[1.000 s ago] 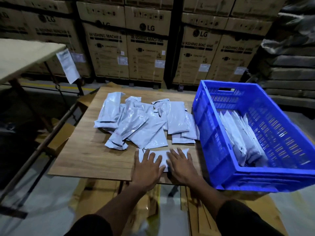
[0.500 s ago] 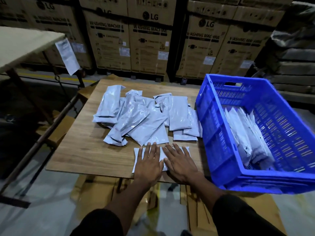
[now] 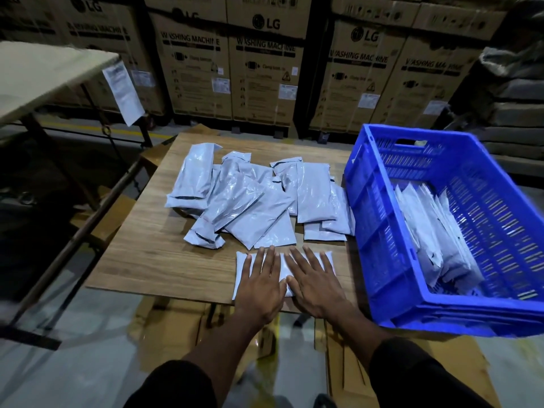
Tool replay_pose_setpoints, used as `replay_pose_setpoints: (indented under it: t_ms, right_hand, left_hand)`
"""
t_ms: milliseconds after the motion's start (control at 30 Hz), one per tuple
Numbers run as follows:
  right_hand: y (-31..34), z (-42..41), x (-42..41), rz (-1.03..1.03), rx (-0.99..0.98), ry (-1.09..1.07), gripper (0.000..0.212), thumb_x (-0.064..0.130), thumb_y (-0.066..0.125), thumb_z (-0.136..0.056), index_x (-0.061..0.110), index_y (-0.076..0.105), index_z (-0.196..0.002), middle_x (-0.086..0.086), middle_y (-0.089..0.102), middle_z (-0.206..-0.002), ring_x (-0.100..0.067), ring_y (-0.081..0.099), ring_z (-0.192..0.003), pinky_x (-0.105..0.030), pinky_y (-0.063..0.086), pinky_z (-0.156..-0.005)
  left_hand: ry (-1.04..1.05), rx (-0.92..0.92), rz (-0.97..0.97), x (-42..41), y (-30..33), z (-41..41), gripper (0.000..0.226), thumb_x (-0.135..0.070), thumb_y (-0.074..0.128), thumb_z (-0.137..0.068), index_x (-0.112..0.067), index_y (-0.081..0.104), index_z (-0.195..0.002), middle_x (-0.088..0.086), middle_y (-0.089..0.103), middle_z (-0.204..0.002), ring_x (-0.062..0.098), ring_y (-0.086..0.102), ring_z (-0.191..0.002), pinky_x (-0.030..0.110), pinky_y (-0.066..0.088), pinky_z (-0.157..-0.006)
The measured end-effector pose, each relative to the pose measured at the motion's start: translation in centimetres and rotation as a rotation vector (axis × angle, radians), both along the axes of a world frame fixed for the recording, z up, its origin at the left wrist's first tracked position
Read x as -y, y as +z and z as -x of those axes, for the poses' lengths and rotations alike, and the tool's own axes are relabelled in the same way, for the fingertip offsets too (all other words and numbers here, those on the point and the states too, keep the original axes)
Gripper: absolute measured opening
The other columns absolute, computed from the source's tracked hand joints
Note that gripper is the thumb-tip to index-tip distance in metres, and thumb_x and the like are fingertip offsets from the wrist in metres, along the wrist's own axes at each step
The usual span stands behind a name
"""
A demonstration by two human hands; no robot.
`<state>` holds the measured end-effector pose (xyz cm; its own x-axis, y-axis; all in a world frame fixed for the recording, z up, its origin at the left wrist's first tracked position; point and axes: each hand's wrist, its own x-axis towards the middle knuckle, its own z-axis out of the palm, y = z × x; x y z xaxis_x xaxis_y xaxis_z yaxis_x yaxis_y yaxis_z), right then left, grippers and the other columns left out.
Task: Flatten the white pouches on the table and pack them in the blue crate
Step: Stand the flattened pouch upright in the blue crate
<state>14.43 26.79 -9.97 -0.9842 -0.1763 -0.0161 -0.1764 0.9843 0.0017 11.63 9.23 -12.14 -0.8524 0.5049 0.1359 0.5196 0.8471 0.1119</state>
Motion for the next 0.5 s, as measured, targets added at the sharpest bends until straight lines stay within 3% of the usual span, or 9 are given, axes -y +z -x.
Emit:
replay_pose_setpoints:
  t_ms: [233,500]
  right_hand:
    - [-0.60,0.13,-0.04,0.005,0.002,0.001,0.060,0.048,0.021,-0.103,0.024,0.028,-0.157,0.002,0.025,-0.164,-0.025,0.015,-0.153,-0.051,0.007,-0.118]
    - [-0.95,0.31,-0.08,0.000,0.001,0.003,0.059,0.048,0.024,-0.104,0.024,0.028,-0.157,0.003,0.026,-0.163,-0.025,0.014,-0.153,-0.052,0.007,-0.118]
  left_hand:
    - [0.001,0.001,-0.018,0.13,-0.31,-0.20,0.065,-0.044,0.024,-0.105,-0.004,0.039,-0.153,0.017,0.032,-0.162,0.034,0.027,-0.152,0.057,0.030,-0.118]
    - [-0.010,0.009,-0.022,0.18,-0.77,-0.08,0.066,-0.044,0.014,-0.108,-0.003,0.041,-0.153,0.017,0.035,-0.161,0.034,0.027,-0.152,0.057,0.028,-0.118]
